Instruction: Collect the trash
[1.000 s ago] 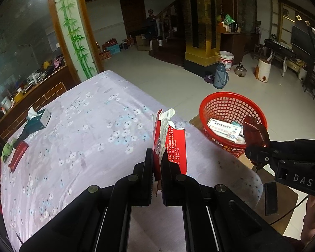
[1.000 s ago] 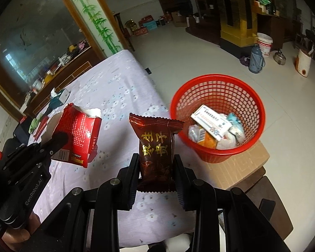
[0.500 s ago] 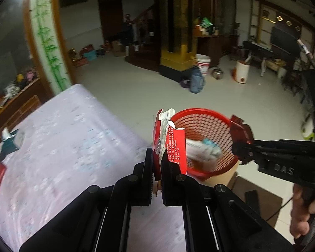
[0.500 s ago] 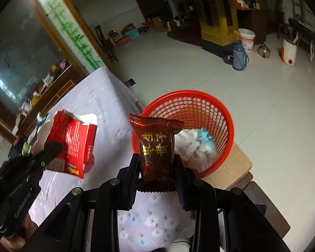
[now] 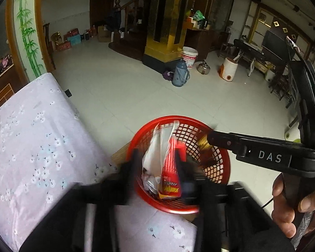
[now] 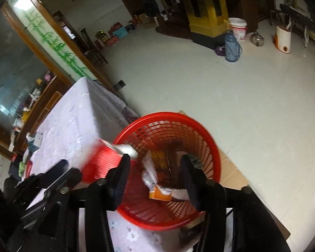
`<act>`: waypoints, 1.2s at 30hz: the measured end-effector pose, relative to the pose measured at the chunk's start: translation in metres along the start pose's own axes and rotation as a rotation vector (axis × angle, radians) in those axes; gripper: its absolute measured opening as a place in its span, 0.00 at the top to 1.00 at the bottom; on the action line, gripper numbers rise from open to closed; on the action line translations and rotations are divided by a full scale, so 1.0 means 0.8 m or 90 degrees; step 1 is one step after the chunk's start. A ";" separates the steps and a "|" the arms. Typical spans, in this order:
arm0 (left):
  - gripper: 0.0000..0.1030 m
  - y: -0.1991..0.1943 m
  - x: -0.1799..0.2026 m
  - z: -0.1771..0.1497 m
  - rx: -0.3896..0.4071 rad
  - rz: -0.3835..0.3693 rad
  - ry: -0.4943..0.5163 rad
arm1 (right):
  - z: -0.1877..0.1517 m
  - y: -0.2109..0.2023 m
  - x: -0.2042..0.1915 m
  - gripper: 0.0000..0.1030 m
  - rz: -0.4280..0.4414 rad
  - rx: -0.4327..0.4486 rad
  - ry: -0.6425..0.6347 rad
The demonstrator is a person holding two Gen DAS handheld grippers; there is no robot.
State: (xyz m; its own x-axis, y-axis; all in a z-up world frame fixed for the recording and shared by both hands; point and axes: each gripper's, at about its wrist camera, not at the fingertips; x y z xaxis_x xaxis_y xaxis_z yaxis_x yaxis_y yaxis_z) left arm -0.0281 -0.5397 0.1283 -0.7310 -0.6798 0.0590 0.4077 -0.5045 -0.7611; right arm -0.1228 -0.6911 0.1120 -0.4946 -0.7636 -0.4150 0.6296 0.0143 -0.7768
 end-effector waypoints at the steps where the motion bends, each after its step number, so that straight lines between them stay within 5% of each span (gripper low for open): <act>1: 0.51 -0.002 -0.001 0.000 0.006 -0.003 -0.001 | 0.000 -0.001 0.001 0.48 0.000 -0.001 0.000; 6: 0.45 -0.024 -0.007 -0.009 0.026 0.009 0.007 | -0.013 -0.025 -0.007 0.44 -0.046 0.022 -0.022; 8: 0.31 -0.041 -0.012 -0.017 0.045 0.026 0.012 | -0.025 -0.037 -0.019 0.38 -0.077 0.038 -0.043; 15: 0.17 -0.109 -0.031 -0.061 0.094 0.043 0.038 | -0.088 -0.085 -0.061 0.18 -0.185 0.091 -0.096; 18: 0.07 -0.139 -0.041 -0.086 0.108 0.055 0.042 | -0.122 -0.107 -0.076 0.17 -0.210 0.111 -0.102; 36: 0.05 -0.210 -0.079 -0.152 0.116 0.107 0.052 | -0.202 -0.149 -0.137 0.16 -0.261 0.142 -0.138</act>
State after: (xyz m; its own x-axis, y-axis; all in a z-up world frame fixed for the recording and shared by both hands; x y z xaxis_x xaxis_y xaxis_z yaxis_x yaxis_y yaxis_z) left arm -0.1170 -0.3477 0.1740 -0.6831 -0.7209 -0.1171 0.6141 -0.4802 -0.6263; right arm -0.2404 -0.5046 0.1739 -0.6062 -0.7948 0.0284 0.5345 -0.4337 -0.7254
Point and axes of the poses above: each gripper's, at about its wrist camera, not at the fingertips, and y roughly the way its jaws point, x to its right, z to its top, and after that the axes turned 4 degrees about z, right-handed
